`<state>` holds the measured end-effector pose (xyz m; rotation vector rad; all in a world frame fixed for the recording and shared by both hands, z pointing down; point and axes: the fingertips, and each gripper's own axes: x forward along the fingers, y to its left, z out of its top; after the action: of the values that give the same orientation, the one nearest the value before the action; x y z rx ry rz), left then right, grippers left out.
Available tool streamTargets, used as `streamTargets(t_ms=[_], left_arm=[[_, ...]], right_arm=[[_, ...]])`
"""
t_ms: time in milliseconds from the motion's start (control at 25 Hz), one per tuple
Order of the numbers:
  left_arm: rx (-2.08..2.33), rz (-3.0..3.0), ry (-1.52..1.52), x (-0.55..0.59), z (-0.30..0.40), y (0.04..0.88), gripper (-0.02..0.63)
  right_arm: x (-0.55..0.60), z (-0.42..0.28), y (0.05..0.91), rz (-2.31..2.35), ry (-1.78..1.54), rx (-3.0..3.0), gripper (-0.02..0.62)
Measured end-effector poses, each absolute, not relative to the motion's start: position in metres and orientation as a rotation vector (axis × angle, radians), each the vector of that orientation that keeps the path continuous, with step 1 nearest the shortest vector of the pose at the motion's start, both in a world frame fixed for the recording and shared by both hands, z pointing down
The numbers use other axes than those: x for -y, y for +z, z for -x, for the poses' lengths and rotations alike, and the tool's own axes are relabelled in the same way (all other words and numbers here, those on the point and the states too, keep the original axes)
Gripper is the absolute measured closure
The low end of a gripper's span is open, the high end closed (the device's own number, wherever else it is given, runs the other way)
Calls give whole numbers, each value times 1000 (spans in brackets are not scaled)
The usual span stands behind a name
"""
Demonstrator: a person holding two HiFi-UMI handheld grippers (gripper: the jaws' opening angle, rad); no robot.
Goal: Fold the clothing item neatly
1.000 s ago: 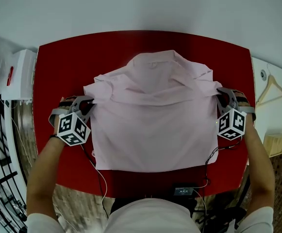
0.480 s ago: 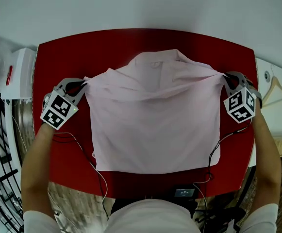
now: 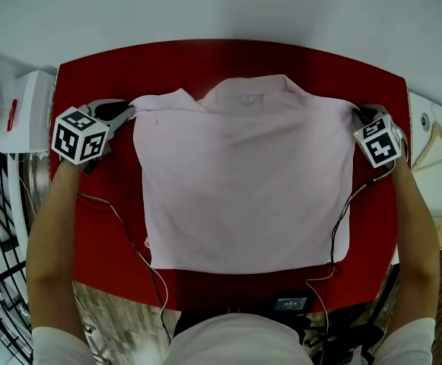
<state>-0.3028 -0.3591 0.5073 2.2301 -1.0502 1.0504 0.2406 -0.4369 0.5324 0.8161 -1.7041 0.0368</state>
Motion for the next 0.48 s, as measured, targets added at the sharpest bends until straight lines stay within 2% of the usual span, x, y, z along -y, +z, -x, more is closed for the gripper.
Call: streamTargets(t_ms=[80, 120, 240, 400, 480], left_arm=[[1093, -2186, 1021, 362, 314, 511, 499], [1117, -2175, 1014, 363, 319, 511, 486], [1184, -2207, 1002, 361, 326, 506, 483], [1093, -2379, 1100, 346, 299, 499, 483], [1038, -2462, 1172, 340, 284, 495, 483]], right_arm=[[437, -241, 539, -848, 84, 1701, 563], [438, -242, 540, -865, 105, 1704, 563], [444, -245, 542, -921, 148, 1719, 551], [447, -251, 533, -951, 116, 1752, 450], [445, -251, 524, -934, 70, 1770, 442]])
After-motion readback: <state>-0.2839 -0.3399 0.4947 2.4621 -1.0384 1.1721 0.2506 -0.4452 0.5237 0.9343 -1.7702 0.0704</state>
